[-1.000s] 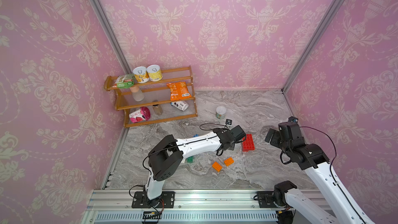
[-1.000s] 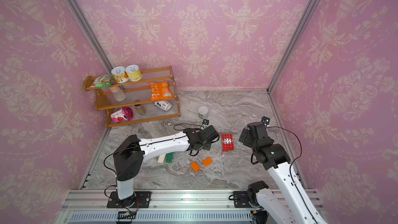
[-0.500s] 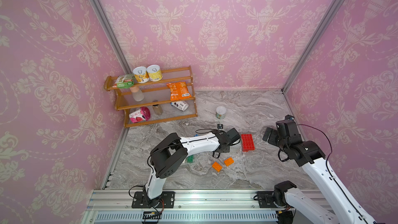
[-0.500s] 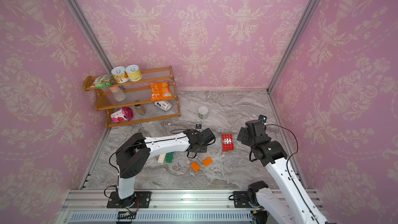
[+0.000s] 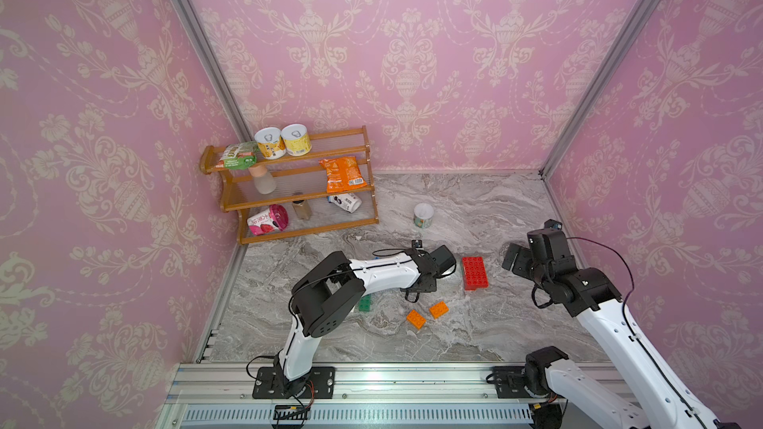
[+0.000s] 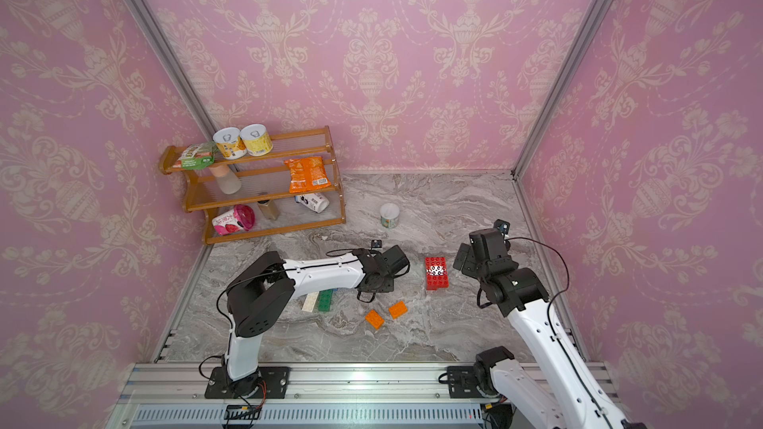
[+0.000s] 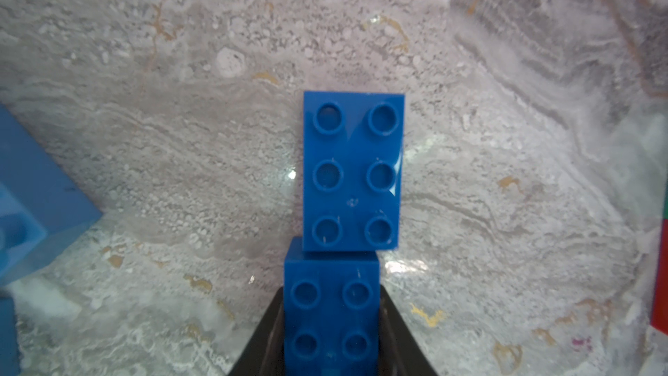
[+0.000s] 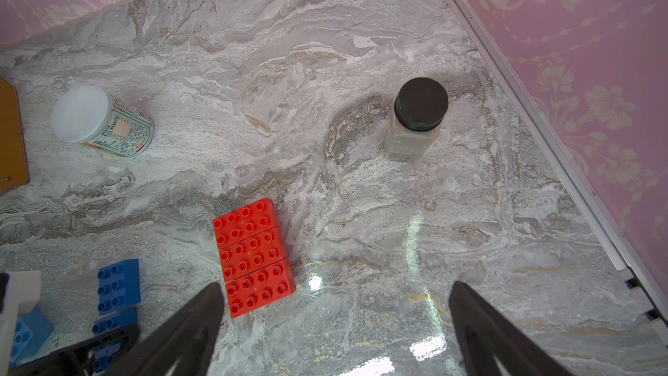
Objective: Assemble a rectangle with lego
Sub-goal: Place the lego brick at the center of the board.
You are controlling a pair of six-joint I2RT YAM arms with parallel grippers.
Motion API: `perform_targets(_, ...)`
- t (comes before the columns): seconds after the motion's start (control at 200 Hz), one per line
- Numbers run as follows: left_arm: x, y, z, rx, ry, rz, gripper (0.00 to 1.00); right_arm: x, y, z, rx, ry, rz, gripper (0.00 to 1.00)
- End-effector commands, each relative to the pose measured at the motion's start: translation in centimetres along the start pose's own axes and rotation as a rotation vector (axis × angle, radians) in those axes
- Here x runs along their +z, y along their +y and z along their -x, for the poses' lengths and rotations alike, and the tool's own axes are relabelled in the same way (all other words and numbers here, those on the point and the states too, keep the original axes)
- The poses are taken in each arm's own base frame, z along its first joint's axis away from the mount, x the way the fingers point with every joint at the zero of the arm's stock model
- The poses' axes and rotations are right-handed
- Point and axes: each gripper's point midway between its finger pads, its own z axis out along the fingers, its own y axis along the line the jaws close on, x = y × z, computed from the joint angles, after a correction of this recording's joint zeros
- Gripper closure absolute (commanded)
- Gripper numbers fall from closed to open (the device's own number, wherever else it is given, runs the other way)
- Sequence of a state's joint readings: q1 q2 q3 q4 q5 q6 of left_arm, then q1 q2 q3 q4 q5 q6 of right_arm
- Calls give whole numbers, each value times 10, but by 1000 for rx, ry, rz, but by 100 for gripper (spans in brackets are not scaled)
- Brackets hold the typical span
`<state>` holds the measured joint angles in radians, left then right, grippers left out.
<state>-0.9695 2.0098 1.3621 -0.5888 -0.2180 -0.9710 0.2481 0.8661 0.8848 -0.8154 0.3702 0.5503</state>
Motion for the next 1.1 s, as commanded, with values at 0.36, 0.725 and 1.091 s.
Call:
perform_targets(0.36, 22, 6, -13, 18, 100, 48, 85, -2, 4, 16, -3, -42, 5, 0)
perform_targets(0.725, 25, 7, -16, 25, 113, 62, 70, -3, 5, 18, 1, -49, 9, 0)
perform_targets(1.091, 25, 6, -14, 23, 116, 71, 49, -4, 3, 18, 4, -56, 11, 0)
